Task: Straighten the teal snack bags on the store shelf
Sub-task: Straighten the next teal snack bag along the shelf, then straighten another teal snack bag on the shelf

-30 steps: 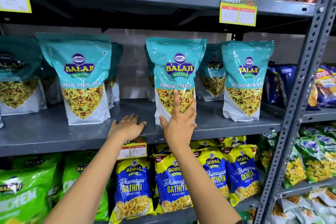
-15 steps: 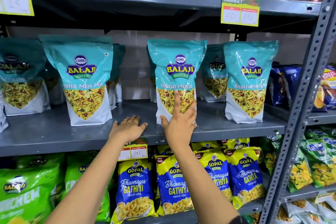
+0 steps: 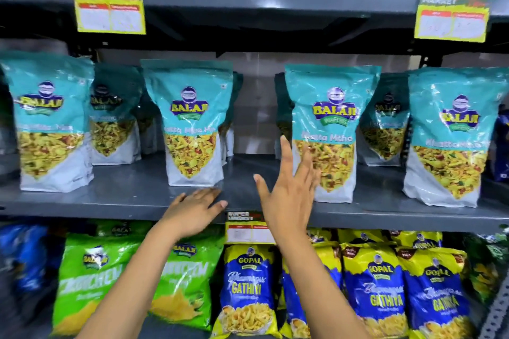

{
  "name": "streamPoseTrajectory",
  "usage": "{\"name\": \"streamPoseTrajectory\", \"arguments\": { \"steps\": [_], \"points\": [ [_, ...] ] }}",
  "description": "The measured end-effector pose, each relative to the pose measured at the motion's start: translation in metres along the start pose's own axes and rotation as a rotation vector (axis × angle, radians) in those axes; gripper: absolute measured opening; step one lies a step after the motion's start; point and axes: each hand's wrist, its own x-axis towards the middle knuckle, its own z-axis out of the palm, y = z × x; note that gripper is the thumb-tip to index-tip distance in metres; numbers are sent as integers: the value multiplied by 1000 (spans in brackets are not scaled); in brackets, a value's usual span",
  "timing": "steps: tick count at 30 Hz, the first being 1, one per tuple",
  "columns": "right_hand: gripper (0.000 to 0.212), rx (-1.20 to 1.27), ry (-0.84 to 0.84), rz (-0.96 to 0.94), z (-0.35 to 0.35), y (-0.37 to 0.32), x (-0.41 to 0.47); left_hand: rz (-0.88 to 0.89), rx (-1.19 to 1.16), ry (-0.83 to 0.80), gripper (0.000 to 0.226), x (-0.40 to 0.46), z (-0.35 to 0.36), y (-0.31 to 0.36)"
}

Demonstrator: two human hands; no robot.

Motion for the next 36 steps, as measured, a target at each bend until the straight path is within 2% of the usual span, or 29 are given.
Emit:
{"name": "streamPoseTrajectory", "arguments": {
  "steps": [6,11,14,17,20,25,36],
  "points": [
    [86,187,-203,-25,50,-83,7,-91,-5,34,56,-19,-15,-75],
    [110,167,-368,84,106,-139,9,-163,1,33,56,-14,-30,-134],
    [117,110,-426,147,125,-148,8,-177,25,33,60,-1,-33,-151],
    [116,54,-373,203,139,-158,7,-163,40,14,64,9,-35,-168],
    [114,100,-386,244,139,-151,12,-155,44,12,66,13,-35,-167],
    [110,96,-311,232,140,-150,10,-133,54,33,66,16,-32,-172],
    [109,-13,-307,230,119,-160,-7,-108,54,80,66,18,-27,-175]
  ]
}}
